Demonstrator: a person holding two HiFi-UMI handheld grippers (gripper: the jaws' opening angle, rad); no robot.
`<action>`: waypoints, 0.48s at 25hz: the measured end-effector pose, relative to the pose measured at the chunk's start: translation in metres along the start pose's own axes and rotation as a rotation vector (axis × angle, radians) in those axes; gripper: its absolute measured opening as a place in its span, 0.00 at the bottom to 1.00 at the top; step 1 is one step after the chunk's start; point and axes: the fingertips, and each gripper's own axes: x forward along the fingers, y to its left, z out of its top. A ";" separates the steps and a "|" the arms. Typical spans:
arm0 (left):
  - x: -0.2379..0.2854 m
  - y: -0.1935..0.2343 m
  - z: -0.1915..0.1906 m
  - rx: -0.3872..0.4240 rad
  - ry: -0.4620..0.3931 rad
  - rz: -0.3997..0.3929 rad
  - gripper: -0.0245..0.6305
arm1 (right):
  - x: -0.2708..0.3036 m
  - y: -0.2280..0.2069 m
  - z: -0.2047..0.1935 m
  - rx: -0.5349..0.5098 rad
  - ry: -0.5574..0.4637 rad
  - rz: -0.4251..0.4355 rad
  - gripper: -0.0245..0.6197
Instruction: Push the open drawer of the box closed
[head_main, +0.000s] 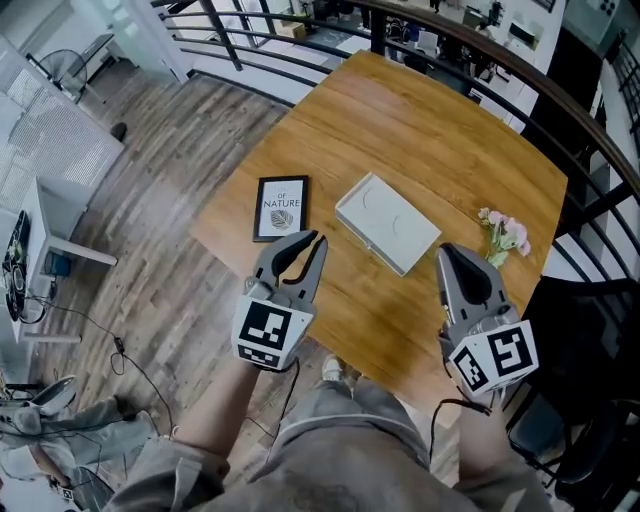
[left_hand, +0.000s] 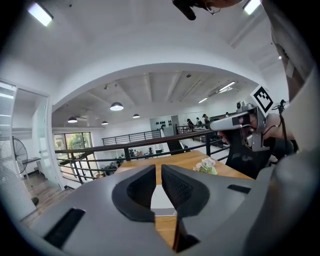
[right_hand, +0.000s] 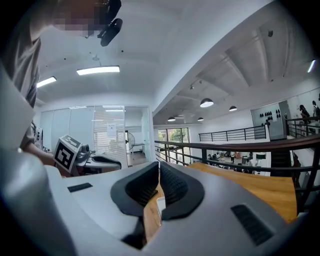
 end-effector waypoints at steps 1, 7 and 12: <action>-0.006 0.000 0.008 0.007 -0.015 0.002 0.11 | -0.003 0.003 0.007 -0.009 -0.010 0.004 0.09; -0.041 -0.003 0.051 0.018 -0.107 0.024 0.10 | -0.021 0.021 0.040 -0.049 -0.052 0.033 0.09; -0.062 -0.013 0.072 0.017 -0.158 0.038 0.07 | -0.037 0.047 0.062 -0.084 -0.082 0.111 0.09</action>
